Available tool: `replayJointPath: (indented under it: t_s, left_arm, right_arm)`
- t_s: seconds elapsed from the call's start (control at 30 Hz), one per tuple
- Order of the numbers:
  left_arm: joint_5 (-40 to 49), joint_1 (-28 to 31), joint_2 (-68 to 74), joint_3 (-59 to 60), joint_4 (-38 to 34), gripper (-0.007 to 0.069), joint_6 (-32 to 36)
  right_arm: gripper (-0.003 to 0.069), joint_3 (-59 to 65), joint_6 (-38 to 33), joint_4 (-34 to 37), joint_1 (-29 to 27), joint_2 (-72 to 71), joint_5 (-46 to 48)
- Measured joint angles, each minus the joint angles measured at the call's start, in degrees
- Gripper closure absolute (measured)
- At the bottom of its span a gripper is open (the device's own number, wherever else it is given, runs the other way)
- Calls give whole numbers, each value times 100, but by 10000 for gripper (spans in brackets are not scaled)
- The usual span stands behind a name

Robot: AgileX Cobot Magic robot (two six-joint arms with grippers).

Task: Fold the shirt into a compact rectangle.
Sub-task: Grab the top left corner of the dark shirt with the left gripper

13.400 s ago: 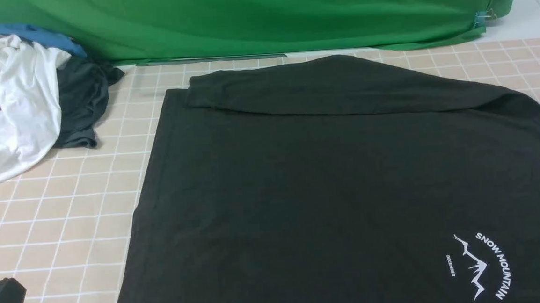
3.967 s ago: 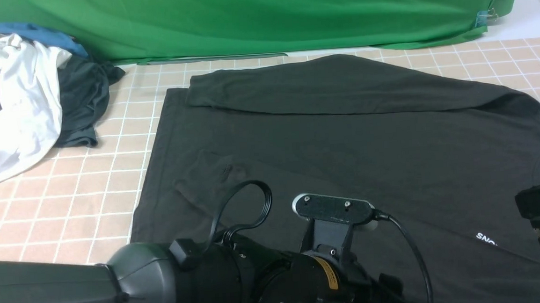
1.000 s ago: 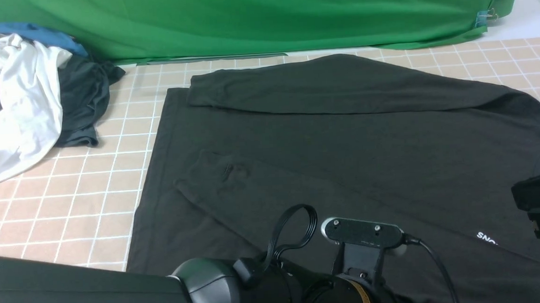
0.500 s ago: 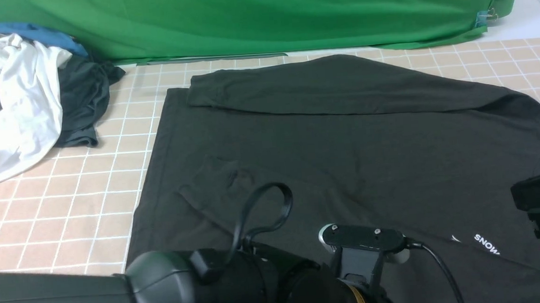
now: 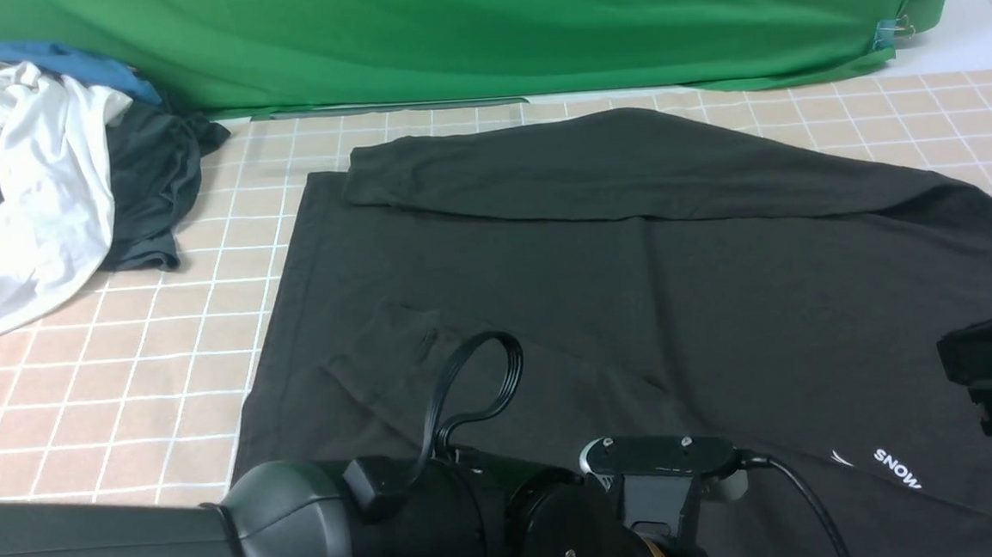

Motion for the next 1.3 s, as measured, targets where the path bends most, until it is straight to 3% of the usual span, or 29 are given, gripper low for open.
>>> replayJointPath:
  t_s: [0.23,0.27,0.37,0.4,0.43,0.47,0.5,0.57,0.63,0.7,0.9,0.97,1.1,1.3]
  left_arm:
    - [371,0,-27,-107,-114,352,0]
    - [403,0,-33,-107,-97,347,0]
    - [1078,102,-232,-500,577,302,-254]
    - [1118,118,-247,-528,643,304,-304]
    - [1443,273,-379,-759,1292,318,-867]
    - [1443,298,-395,-759,1292,323,-867]
    - [1656,562,-503,-933,1969,373,-1492]
    - [1717,861,-535,-1025,2432,444,-1868]
    - [1743,1370,-491,-1087,2723,556,-2089]
    - [1855,1841,-410,-1099,2702,596,-2151]
    - [2315,3289,-282,-1099,2594,612,-1612]
    - [2315,3508,-289,-1099,2614,612,-1551]
    - [2458,4428,-300,-1102,2656,612,-1486]
    - [2842,4813,-300,-1102,2700,612,-1046]
  right_arm:
    - [568,0,0,0,0,0,-5]
    - [568,0,0,0,0,0,-5]
    - [568,0,0,0,0,0,-12]
    - [568,0,0,0,0,0,-12]
    - [568,0,0,0,0,0,-28]
    - [568,0,0,0,0,0,-27]
    - [568,0,0,0,0,0,-27]
    - [566,0,0,0,0,0,-27]
    - [559,0,0,0,0,0,-27]
    - [557,0,0,0,0,0,0]
    - [557,-104,-142,0,0,238,810]
    - [561,-172,-166,0,0,368,1048]
    - [622,-409,-429,-6,0,1063,1532]
    - [613,-463,-610,-191,0,2173,1395]
